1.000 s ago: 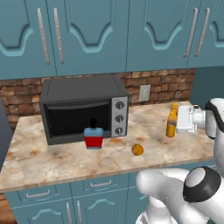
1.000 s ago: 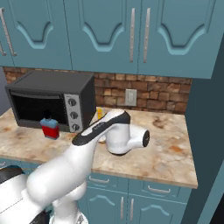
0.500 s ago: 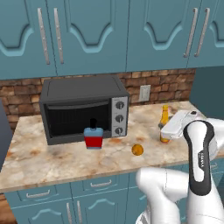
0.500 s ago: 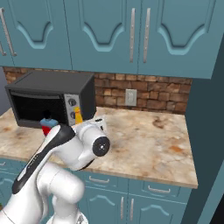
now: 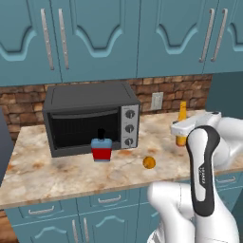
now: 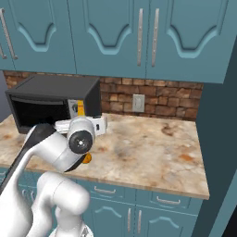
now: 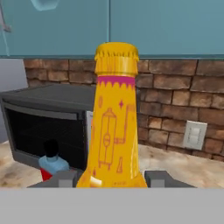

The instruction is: Place the beer and liquor on the top shelf of the fridge to keep them out of children's reach, and place the orange on lower shelves for easy access.

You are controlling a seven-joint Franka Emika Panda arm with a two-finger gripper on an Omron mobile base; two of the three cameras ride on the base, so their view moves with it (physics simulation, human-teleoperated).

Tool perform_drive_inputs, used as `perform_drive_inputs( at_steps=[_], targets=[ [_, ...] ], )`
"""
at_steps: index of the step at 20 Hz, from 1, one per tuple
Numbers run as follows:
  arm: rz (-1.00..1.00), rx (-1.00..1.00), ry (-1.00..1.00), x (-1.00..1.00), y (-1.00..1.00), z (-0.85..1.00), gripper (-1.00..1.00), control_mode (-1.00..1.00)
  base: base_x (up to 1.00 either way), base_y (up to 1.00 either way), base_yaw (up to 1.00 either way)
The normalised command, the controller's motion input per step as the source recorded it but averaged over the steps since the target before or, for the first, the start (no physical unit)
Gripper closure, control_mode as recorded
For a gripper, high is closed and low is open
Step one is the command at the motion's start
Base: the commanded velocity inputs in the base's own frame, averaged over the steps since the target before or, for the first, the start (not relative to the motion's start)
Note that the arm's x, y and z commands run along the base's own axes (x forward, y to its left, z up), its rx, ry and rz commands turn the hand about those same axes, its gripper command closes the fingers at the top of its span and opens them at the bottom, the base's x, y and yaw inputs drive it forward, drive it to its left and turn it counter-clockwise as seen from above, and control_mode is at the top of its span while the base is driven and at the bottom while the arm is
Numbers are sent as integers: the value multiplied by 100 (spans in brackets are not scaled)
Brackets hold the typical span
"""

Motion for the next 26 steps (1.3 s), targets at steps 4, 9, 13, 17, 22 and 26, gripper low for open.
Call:
perform_drive_inputs(
  at_steps=[4,9,13,17,22,26],
  targets=[
    [-9,0,1,-15,8,26,100,-100,0,0,0],
    [-2,-1,0,-13,15,6,100,-100,0,0,0],
    [0,0,0,-19,3,0,100,-100,0,0,0],
    [0,0,0,-14,0,0,100,100,-8,0,0],
    [0,0,0,0,0,0,100,100,-57,1,-13],
    [0,0,0,0,0,0,100,100,-89,-3,-37]
  ],
)
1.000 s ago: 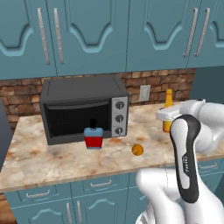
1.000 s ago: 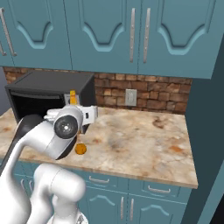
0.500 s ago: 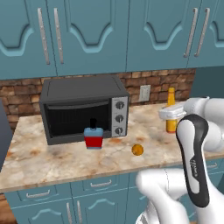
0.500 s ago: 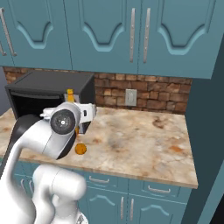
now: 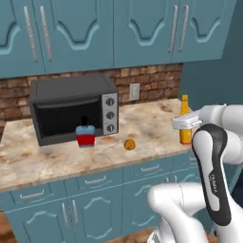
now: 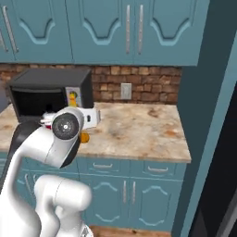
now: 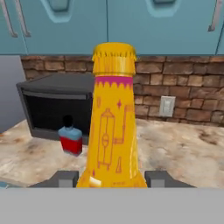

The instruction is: Place the beer and liquor on the top shelf of the fridge to keep them out of children's reach, and place the orange on lower shelves for easy access.

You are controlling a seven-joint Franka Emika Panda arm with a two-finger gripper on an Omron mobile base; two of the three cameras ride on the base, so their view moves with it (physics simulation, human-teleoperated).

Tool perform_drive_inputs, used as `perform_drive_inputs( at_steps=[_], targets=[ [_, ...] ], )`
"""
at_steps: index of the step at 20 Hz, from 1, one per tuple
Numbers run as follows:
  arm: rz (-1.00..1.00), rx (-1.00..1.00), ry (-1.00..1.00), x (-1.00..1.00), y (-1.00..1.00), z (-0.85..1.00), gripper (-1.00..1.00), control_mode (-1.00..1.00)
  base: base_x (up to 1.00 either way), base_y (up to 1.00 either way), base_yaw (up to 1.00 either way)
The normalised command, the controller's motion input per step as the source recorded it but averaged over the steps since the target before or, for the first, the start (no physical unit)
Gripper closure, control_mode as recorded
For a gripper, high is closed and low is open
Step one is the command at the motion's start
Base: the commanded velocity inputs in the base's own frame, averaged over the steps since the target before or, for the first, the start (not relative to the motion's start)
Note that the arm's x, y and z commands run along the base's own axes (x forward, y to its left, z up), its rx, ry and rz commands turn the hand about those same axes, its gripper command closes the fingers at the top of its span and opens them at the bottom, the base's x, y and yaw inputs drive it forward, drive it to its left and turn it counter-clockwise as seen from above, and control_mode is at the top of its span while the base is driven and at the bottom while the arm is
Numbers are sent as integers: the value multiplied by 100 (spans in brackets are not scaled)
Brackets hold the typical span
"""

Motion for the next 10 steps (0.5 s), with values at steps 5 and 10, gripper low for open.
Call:
perform_drive_inputs(
  at_steps=[5,10],
  targets=[
    [0,0,0,0,0,0,100,100,-74,-16,-57],
    [0,0,0,0,0,0,100,100,-22,-31,-66]
  ],
)
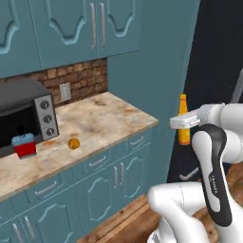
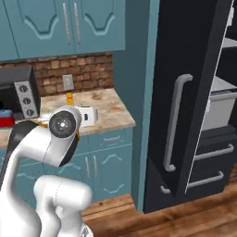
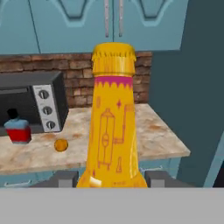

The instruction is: Place the beer and liquor on the top shelf of the fridge to keep them out of children's reach, and place the orange on lower shelves for easy access.

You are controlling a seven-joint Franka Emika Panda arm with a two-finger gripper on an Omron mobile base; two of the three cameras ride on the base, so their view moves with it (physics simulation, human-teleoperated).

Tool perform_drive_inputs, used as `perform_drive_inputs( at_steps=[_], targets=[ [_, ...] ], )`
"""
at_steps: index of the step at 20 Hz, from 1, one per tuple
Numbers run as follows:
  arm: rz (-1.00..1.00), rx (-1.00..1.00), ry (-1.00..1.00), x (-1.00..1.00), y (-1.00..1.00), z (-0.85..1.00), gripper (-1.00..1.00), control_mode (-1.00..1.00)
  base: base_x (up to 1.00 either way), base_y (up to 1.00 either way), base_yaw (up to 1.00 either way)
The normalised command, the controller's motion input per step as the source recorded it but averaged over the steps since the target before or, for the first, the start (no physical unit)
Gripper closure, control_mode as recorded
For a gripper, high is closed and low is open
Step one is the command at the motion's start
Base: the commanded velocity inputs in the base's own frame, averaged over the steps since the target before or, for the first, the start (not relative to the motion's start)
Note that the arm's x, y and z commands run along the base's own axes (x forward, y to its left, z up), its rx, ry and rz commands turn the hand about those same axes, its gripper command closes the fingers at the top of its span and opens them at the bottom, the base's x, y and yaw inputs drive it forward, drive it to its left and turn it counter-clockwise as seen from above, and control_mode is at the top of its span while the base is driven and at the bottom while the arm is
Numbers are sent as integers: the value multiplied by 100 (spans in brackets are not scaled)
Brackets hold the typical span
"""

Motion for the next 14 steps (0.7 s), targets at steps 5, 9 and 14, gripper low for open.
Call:
perform_drive_inputs(
  at_steps=[5,9,14],
  targets=[
    [0,0,0,0,0,0,100,100,-6,-49,-59],
    [0,0,0,0,0,0,100,100,4,-84,-48],
    [0,0,0,0,0,0,100,100,26,-87,-41]
  ],
)
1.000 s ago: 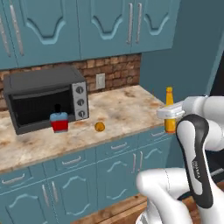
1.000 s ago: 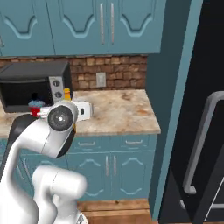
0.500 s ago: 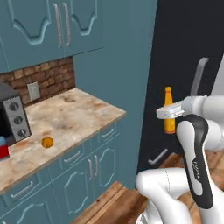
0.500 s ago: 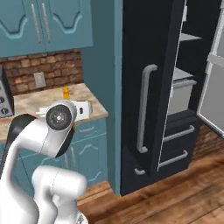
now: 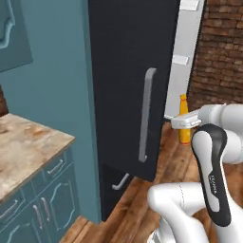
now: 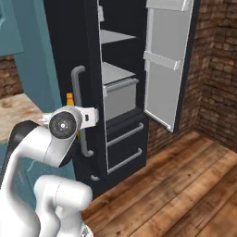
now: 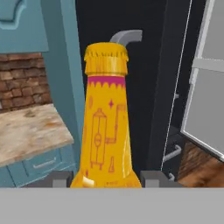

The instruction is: Place the beer and liquor on the top shelf of the fridge to keep them out of children's reach, and place the orange on lower shelves for easy access.

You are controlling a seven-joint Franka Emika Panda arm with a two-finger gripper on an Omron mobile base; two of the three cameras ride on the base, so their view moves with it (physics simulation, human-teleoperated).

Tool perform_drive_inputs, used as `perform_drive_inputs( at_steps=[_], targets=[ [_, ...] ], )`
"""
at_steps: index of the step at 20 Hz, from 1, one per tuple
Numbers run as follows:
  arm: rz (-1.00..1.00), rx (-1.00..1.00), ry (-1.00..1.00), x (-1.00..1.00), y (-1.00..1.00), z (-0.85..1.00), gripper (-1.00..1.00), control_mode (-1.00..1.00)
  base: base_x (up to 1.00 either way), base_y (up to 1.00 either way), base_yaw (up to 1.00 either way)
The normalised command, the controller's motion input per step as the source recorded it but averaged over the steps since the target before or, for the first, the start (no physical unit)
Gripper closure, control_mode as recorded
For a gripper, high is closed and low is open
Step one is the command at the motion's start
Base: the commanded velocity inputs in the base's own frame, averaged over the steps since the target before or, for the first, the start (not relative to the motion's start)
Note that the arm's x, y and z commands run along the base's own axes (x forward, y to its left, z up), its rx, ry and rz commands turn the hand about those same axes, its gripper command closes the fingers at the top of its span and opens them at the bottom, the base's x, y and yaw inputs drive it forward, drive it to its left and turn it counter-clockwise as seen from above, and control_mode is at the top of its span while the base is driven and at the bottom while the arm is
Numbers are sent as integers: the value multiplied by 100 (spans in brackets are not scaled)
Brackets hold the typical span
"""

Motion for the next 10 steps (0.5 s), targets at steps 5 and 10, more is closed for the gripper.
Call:
perform_drive_inputs(
  at_steps=[5,10],
  targets=[
    [0,0,0,0,0,0,100,100,41,-89,-36],
    [0,0,0,0,0,0,100,100,49,-66,-24]
  ],
)
